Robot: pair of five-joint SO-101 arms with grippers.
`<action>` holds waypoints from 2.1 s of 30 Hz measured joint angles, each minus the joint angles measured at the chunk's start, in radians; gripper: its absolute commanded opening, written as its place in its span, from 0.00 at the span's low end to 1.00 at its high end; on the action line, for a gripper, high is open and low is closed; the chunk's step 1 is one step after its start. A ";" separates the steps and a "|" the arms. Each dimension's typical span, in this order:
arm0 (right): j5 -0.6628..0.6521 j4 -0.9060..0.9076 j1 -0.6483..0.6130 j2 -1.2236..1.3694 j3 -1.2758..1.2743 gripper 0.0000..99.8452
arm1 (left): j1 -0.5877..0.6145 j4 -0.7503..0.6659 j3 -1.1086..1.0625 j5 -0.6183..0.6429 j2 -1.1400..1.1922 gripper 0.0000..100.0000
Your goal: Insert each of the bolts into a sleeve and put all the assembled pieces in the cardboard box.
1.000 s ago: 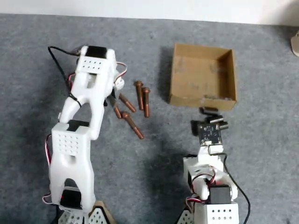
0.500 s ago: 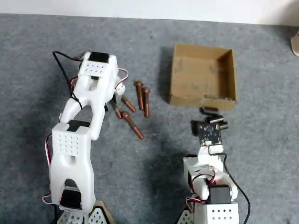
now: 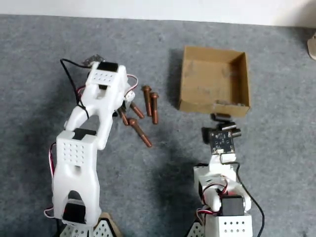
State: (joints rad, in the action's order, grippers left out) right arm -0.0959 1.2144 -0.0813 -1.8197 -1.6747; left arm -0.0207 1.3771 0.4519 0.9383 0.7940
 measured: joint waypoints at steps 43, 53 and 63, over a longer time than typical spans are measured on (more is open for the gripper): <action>0.000 -0.002 0.000 0.000 0.000 0.00 | 0.048 0.373 0.121 -0.384 -0.008 0.00; 0.000 -0.348 0.206 0.000 0.000 0.00 | 0.103 0.382 0.008 -0.384 -0.206 0.01; -0.060 -0.261 0.295 0.000 0.017 0.00 | 0.114 0.373 -0.374 -0.479 -0.505 0.00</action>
State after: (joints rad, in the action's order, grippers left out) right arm -0.1557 0.9536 0.2133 -1.8197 -1.6579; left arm 0.0928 1.7499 0.0775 0.4595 0.2892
